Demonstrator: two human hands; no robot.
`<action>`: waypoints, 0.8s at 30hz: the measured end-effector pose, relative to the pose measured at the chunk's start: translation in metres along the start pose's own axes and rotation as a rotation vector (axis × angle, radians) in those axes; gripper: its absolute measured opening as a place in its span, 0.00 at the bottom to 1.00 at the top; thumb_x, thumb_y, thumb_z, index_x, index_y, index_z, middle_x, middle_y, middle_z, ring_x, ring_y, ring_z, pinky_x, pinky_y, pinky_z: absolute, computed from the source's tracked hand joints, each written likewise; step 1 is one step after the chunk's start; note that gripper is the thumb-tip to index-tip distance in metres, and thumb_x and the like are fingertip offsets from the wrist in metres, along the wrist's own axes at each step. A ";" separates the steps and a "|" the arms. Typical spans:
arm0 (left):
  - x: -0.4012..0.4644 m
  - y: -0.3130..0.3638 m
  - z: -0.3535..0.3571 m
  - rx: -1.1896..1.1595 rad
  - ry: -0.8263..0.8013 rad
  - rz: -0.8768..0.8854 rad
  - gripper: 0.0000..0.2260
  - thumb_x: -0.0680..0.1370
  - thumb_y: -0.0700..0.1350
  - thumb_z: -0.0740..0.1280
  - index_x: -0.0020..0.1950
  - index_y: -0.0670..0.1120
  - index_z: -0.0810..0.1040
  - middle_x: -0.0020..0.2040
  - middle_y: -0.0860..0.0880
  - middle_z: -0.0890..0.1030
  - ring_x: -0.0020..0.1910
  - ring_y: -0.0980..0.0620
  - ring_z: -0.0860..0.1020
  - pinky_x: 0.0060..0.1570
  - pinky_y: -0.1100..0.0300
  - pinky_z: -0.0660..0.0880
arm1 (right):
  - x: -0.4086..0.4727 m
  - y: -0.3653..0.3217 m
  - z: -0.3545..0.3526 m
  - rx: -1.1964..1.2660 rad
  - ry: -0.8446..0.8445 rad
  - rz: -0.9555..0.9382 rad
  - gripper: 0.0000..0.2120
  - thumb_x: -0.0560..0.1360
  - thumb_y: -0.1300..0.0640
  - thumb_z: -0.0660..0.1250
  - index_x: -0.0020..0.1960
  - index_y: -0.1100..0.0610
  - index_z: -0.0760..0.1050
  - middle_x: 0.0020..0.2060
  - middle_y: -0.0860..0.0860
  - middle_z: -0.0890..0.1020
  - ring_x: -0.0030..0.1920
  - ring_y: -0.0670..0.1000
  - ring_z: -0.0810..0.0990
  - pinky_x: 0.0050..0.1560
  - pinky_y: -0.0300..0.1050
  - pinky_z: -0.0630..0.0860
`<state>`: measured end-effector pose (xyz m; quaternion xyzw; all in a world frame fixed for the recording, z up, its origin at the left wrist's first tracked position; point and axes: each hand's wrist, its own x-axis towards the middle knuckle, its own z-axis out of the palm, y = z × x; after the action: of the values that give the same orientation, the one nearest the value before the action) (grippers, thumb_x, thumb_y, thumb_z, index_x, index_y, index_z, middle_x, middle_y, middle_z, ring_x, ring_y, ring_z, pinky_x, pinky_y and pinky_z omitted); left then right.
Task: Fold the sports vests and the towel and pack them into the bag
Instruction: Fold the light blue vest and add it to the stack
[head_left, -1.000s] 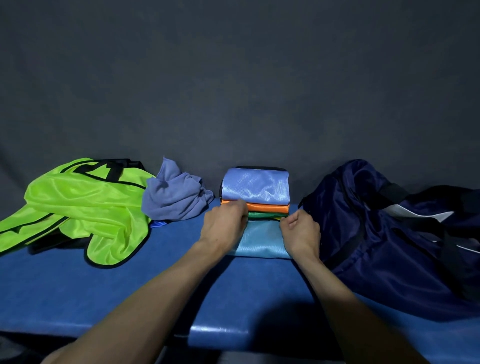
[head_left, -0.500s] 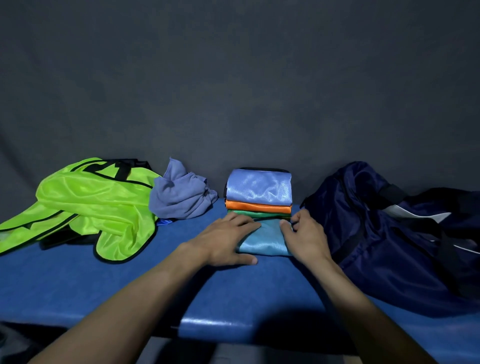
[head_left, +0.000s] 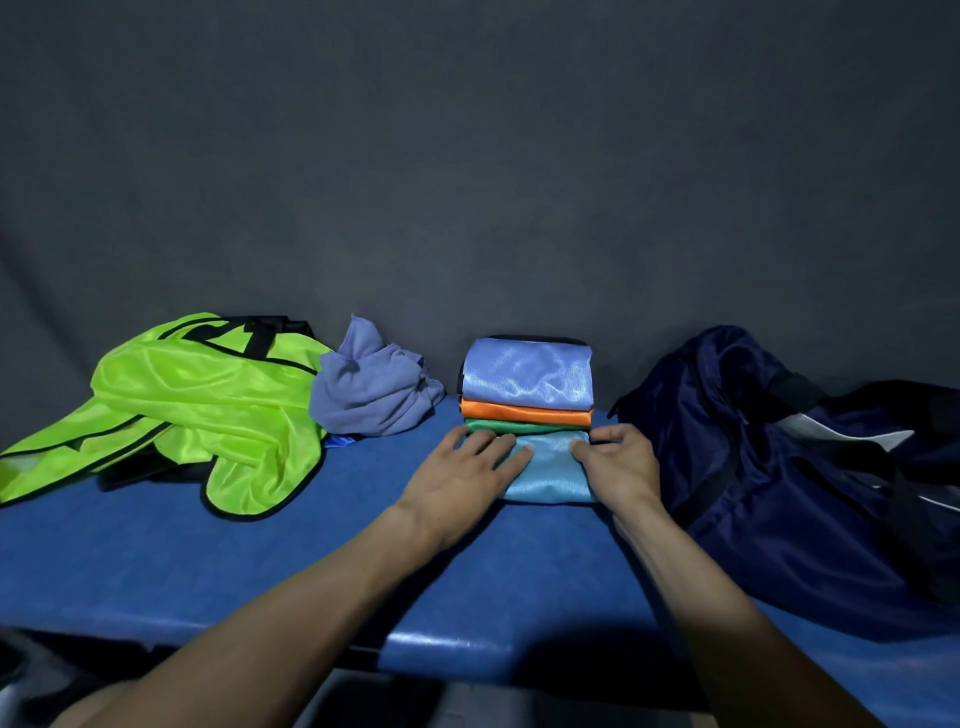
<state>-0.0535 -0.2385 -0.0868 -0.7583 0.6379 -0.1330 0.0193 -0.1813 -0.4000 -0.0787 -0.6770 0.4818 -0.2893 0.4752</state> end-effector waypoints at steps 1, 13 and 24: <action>0.001 0.002 0.001 0.007 0.008 -0.010 0.28 0.81 0.40 0.60 0.80 0.48 0.57 0.75 0.46 0.66 0.71 0.42 0.67 0.75 0.46 0.60 | 0.001 0.002 -0.001 -0.008 -0.001 -0.013 0.10 0.73 0.57 0.75 0.51 0.55 0.76 0.43 0.51 0.84 0.46 0.52 0.84 0.50 0.48 0.80; -0.009 0.003 -0.011 -0.161 -0.092 -0.033 0.25 0.84 0.56 0.50 0.82 0.52 0.56 0.81 0.47 0.57 0.79 0.43 0.54 0.78 0.45 0.45 | -0.031 0.007 0.003 -0.849 -0.144 -1.007 0.14 0.82 0.52 0.57 0.59 0.55 0.78 0.54 0.49 0.78 0.55 0.53 0.77 0.53 0.50 0.76; -0.032 -0.009 0.006 -0.441 -0.229 -0.217 0.29 0.85 0.61 0.43 0.83 0.53 0.39 0.82 0.58 0.37 0.81 0.58 0.39 0.80 0.51 0.40 | -0.030 0.030 -0.012 -0.966 -0.433 -0.748 0.29 0.84 0.41 0.39 0.84 0.49 0.47 0.82 0.43 0.49 0.82 0.45 0.43 0.81 0.51 0.47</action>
<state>-0.0479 -0.2063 -0.0968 -0.8183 0.5600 0.0947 -0.0886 -0.2141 -0.3787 -0.0999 -0.9797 0.1826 -0.0430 0.0705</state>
